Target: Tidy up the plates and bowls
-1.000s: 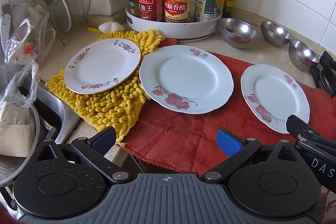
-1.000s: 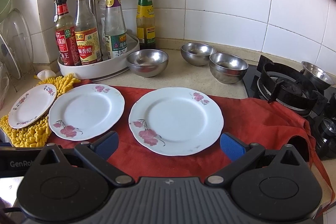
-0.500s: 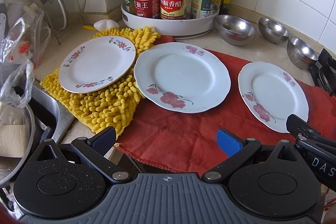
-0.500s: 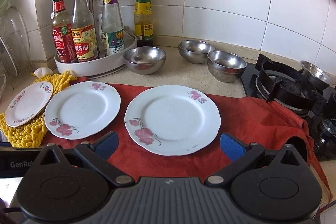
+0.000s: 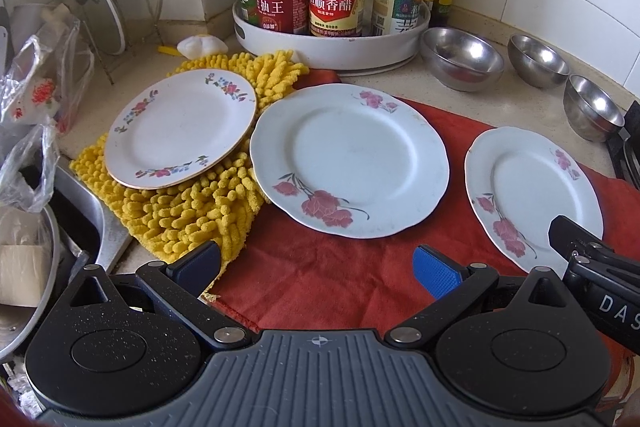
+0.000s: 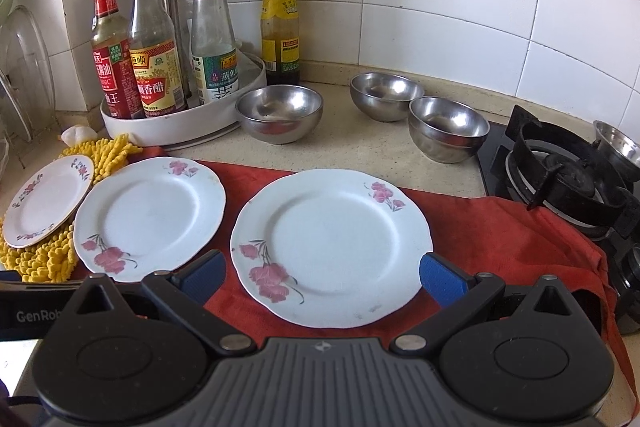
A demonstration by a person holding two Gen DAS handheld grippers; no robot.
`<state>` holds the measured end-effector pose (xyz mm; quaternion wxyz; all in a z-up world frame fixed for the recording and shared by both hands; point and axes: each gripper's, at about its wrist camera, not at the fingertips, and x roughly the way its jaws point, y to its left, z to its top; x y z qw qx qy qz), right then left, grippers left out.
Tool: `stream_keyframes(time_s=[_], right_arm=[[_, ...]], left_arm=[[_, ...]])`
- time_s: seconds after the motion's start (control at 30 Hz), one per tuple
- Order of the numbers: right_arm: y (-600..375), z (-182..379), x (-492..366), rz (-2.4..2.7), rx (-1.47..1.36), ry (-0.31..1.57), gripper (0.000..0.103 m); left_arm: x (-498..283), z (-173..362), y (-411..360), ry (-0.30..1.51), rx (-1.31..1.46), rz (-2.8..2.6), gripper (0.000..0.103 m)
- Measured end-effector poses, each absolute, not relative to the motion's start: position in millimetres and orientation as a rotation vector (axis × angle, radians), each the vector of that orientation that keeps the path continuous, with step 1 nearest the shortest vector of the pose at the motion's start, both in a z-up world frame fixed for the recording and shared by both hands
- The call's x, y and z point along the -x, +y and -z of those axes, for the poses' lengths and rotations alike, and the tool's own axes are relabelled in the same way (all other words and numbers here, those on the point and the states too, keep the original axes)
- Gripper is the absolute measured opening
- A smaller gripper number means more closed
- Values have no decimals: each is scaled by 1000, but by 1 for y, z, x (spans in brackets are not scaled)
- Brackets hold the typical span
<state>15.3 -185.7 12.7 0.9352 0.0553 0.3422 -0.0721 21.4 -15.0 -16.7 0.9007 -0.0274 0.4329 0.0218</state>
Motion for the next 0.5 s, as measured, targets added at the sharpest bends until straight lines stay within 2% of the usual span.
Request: stream_keyframes(time_s=[0.5], right_arm=[[-192,-5,-48,93,-98,728,102]], left_arm=[[-44,26,-21,964,46,-100,103]])
